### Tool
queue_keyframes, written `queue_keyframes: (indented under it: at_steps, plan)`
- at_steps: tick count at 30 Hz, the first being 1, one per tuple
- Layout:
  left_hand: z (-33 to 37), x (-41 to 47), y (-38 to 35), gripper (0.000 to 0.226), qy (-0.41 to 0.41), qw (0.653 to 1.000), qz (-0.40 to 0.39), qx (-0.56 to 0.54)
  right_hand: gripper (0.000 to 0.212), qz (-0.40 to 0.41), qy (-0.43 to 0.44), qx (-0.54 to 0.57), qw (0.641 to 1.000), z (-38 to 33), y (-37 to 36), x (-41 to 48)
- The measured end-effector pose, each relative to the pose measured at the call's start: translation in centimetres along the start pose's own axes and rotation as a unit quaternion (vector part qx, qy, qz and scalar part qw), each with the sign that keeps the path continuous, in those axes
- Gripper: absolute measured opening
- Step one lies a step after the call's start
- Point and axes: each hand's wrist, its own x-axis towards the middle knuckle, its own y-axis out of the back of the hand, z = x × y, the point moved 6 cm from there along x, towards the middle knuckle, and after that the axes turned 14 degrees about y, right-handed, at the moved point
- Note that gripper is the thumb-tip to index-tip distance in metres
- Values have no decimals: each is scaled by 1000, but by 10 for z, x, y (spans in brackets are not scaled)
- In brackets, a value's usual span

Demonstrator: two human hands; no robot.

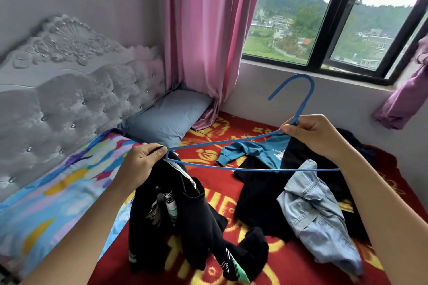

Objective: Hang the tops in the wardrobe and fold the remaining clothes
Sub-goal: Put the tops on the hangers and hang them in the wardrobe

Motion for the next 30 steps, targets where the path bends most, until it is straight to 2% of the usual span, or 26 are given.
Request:
queue_keyframes:
  at_steps: [2,6,8,10,11,12,15,16,18,19,21,23,27,28,29,30]
  plan:
    - [3,0,-2,36,24,998,-6,-51,15,10,1,24,1000,-1,2,-1]
    - [4,1,-6,36,77,988,-24,-135,26,28,-24,81,996,7,2,-5]
    - [4,0,-7,34,88,984,-38,-153,23,28,-44,108,993,16,1,-8]
    - [4,-2,-9,33,94,982,-48,-156,37,33,-61,109,992,23,1,-13]
    - [4,-3,-10,33,95,982,-50,-154,32,35,-66,108,991,26,1,-15]
    - [4,-3,-11,33,96,982,-49,-154,16,35,-73,118,990,26,1,-16]
    - [2,-6,-14,34,109,976,-51,-180,48,19,-85,120,989,38,2,-19]
    - [2,-7,-15,33,111,974,-57,-187,48,29,-80,122,989,37,3,-21]
    - [4,-9,-16,32,112,972,-70,-194,23,37,-70,141,987,35,4,-23]
    - [6,-11,-17,36,115,970,-75,-202,25,37,-65,153,985,35,4,-24]
    - [8,-13,-18,47,129,961,-82,-229,59,37,-57,157,985,41,7,-27]
    - [9,-16,-19,55,141,953,-88,-255,66,34,-60,156,985,45,10,-31]
    - [12,-20,-23,58,155,944,-110,-271,58,27,-42,124,991,42,7,-37]
    - [12,-21,-25,56,152,944,-116,-270,45,31,-44,105,993,42,5,-38]
    - [14,-22,-26,53,147,945,-123,-264,24,34,-51,94,994,42,3,-38]
    - [16,-23,-29,49,140,948,-131,-255,16,25,-44,81,995,42,0,-38]
